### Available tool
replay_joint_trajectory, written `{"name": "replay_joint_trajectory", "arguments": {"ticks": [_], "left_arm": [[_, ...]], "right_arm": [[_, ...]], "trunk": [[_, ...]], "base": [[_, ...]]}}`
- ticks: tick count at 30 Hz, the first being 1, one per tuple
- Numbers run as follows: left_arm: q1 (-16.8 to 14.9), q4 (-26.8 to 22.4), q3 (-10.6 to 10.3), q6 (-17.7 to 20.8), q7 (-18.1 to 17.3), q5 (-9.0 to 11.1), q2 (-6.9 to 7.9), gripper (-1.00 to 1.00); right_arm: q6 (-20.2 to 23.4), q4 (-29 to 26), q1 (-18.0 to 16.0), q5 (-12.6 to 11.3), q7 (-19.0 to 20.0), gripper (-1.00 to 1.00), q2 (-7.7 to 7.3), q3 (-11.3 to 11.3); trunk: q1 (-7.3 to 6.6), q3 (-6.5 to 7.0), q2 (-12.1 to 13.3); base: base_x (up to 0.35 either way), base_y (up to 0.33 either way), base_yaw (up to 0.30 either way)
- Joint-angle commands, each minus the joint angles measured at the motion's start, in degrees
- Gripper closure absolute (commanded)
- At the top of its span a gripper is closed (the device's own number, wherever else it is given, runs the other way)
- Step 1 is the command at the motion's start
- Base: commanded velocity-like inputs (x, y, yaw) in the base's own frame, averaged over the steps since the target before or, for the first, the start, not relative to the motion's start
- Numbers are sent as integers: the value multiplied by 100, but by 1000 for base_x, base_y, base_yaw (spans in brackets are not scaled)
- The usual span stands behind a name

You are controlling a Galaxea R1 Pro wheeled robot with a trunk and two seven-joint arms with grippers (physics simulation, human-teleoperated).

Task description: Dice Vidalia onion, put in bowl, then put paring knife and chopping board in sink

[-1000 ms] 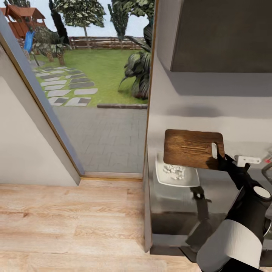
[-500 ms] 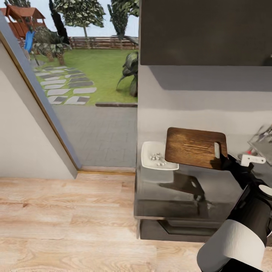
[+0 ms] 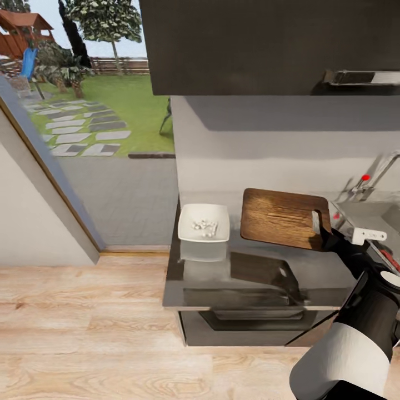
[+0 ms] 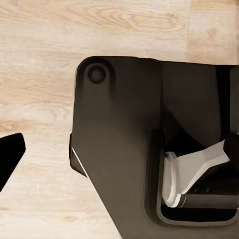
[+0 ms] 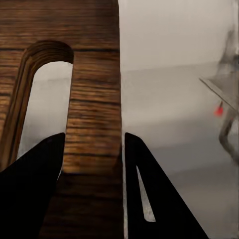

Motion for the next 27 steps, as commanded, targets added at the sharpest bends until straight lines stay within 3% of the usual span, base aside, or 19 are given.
{"name": "replay_joint_trajectory", "arguments": {"ticks": [1, 12, 23, 25, 27], "left_arm": [[4, -11, 31, 0, -45, 12, -6, -100], [4, -11, 31, 0, -45, 12, -6, -100], [4, -12, 31, 0, -45, 12, -6, -100], [4, -11, 31, 0, -45, 12, -6, -100], [4, -11, 31, 0, -45, 12, -6, -100]], "right_arm": [[23, -9, -11, 14, 39, 100, 5, -12], [21, -9, -11, 31, 39, 100, 5, -10], [23, -1, -11, 57, 4, 100, 5, -2], [23, 4, -11, 73, -117, 100, 5, 1], [21, 9, -11, 199, -480, 100, 5, 14]], "trunk": [[4, -3, -12], [4, 58, -12], [4, 63, -12], [4, 63, -12], [4, 63, -12]], "base": [[-3, -255, -166], [0, -279, -148], [0, -312, -13], [0, -314, 0], [0, -314, 0]]}}
